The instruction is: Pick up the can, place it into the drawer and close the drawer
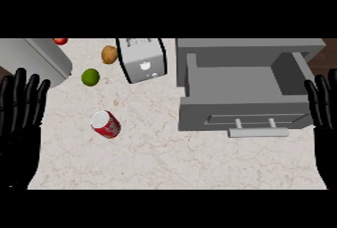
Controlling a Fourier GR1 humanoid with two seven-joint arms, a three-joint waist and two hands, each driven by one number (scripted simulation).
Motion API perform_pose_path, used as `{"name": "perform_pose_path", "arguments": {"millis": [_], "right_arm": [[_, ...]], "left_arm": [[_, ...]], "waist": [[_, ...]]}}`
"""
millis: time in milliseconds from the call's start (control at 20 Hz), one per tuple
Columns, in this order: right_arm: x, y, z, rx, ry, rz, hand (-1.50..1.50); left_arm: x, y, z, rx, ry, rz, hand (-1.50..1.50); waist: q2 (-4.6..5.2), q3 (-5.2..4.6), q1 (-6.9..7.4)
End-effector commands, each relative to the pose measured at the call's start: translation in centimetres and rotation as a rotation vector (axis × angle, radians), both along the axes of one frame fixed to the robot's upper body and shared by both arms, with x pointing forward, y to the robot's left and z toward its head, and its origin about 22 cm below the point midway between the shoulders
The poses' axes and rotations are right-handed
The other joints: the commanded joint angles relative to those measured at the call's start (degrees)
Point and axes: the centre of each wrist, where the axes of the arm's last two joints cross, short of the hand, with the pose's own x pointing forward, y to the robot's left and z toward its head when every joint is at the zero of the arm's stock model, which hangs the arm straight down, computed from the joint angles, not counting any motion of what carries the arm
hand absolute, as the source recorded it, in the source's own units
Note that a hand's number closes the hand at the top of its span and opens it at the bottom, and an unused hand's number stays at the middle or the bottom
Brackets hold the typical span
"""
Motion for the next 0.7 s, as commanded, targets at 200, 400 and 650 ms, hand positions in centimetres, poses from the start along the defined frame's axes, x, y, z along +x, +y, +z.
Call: {"name": "perform_pose_path", "arguments": {"millis": [200, 400, 650], "right_arm": [[0.5, 1.0, -0.2, 0.025, 0.025, 0.084, -1.5], [-0.2, -1.0, -3.3, 0.088, 0.283, -0.122, -1.5], [-2.3, -3.4, -2.7, 0.089, 0.318, -0.167, -1.5]], "left_arm": [[2.2, -1.2, 0.0, 0.035, -0.006, -0.706, -1.5], [3.2, 3.7, -2.1, 0.23, 0.302, -0.766, -1.5], [5.3, 11.6, 0.4, 0.225, 0.313, -0.85, -1.5]], "waist": [[1.74, -0.08, -1.25], [2.09, 0.06, -1.69], [1.26, 0.23, -0.33]]}}
